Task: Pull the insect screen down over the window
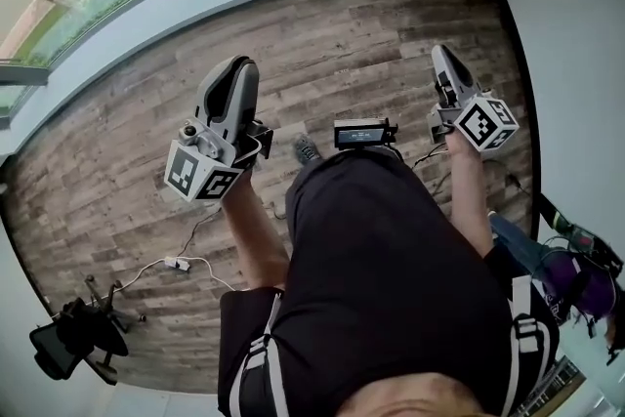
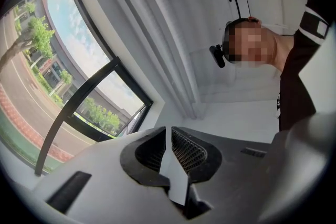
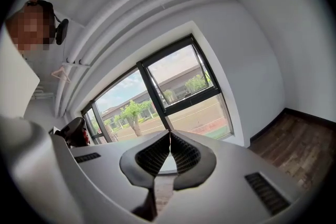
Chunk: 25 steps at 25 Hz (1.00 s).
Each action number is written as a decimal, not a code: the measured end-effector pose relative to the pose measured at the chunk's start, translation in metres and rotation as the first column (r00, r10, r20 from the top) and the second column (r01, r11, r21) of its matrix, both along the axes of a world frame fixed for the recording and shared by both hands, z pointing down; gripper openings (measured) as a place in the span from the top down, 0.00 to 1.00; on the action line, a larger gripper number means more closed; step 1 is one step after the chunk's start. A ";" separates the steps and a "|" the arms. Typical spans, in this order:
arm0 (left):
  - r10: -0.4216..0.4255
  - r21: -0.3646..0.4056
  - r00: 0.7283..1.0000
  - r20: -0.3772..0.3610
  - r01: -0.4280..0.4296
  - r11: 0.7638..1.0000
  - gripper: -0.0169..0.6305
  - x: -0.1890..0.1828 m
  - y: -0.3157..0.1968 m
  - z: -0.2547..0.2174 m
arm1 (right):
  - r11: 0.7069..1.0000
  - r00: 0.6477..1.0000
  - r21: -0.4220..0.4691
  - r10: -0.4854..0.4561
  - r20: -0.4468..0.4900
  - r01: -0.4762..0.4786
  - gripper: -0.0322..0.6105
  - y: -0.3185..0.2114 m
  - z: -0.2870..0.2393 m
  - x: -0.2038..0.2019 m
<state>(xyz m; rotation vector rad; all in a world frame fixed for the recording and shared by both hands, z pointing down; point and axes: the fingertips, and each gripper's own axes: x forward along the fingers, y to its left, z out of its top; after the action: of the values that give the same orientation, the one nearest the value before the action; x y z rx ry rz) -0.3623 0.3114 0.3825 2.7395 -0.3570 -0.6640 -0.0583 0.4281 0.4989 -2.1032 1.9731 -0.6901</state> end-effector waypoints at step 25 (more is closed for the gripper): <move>0.098 0.007 0.983 0.155 -0.101 0.995 0.91 0.100 0.106 -0.007 | 0.996 0.993 0.089 -0.022 0.119 0.011 0.94 0.097 0.027 0.034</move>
<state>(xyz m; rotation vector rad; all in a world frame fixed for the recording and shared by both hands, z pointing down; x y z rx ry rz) -0.2619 0.4169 0.3758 2.8095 -0.2479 -0.4318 -0.0247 0.5247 0.5260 -1.9495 1.9222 -0.7011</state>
